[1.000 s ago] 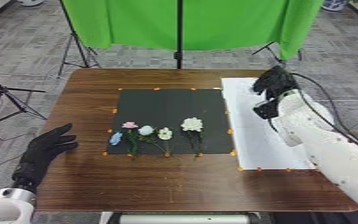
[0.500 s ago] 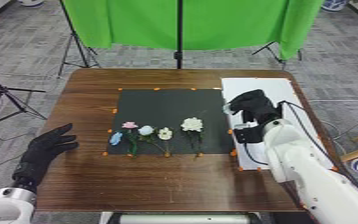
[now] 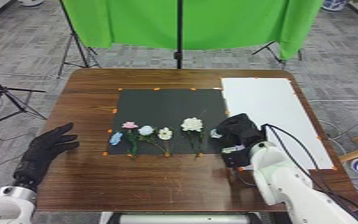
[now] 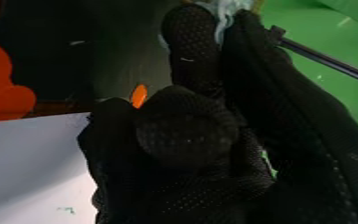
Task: Arrange flowers
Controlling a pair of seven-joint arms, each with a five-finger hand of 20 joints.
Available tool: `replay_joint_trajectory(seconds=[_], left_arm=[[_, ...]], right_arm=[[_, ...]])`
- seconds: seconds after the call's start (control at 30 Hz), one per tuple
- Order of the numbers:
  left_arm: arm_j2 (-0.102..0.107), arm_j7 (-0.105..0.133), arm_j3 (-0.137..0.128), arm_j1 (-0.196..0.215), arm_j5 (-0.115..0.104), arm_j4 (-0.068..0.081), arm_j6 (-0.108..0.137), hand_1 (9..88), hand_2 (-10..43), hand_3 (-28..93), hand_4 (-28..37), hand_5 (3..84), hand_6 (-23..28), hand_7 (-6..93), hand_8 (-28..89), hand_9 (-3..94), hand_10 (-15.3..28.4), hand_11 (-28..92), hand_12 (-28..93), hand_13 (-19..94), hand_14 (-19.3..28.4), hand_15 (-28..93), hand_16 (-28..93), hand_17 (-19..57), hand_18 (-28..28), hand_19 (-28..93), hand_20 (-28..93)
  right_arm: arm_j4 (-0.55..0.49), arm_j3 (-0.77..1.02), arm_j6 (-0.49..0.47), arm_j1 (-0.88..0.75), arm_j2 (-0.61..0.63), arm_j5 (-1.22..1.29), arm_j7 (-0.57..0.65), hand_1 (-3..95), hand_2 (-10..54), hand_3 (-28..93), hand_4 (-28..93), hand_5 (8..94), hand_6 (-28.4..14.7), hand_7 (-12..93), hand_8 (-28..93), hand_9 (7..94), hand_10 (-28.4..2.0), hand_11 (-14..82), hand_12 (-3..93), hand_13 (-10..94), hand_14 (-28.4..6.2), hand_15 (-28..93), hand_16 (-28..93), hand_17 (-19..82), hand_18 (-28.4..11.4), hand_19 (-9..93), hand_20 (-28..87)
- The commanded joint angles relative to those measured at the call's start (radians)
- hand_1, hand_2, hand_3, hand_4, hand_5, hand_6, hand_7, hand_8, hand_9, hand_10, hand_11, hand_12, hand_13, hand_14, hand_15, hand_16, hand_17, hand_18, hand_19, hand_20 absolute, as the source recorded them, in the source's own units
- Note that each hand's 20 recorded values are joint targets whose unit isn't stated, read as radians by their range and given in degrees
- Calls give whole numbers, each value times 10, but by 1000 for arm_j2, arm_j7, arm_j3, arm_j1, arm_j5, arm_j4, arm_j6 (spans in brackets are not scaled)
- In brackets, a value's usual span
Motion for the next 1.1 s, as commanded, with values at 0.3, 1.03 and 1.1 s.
replay_joint_trajectory(seconds=[0.3, 1.03, 1.1], left_arm=[[-4, -5, 4, -5, 6, 15, -20, 240, 137, 611, -283, 414, 51, 79, -53, 432, 149, 208, 134, 376, 200, 285, -5, 54, 161, 195, 206], [-5, -4, -7, 13, 7, 0, -13, 239, 136, 613, -283, 414, 48, 82, -54, 432, 148, 208, 134, 375, 200, 284, -5, 53, 162, 196, 206], [-3, 3, -7, 14, 8, 0, -8, 240, 136, 611, -283, 414, 48, 82, -54, 432, 148, 208, 134, 375, 200, 284, -5, 53, 162, 197, 206]], right_arm=[[1, -20, 6, 16, 5, -2, -37, 411, -95, 656, -145, 685, -14, 187, -70, 816, -127, 293, 254, 901, -26, 592, 363, 623, -149, 932, 557], [-97, 162, -32, -76, 30, 3, -93, 313, -95, 616, -126, 614, -18, 127, -84, 808, -149, 278, 252, 896, -38, 582, 358, 613, -165, 932, 554], [-126, 254, -37, -134, 33, 103, -214, 306, -95, 612, -124, 615, -19, 127, -82, 805, -151, 276, 253, 890, -43, 579, 358, 605, -167, 932, 552]])
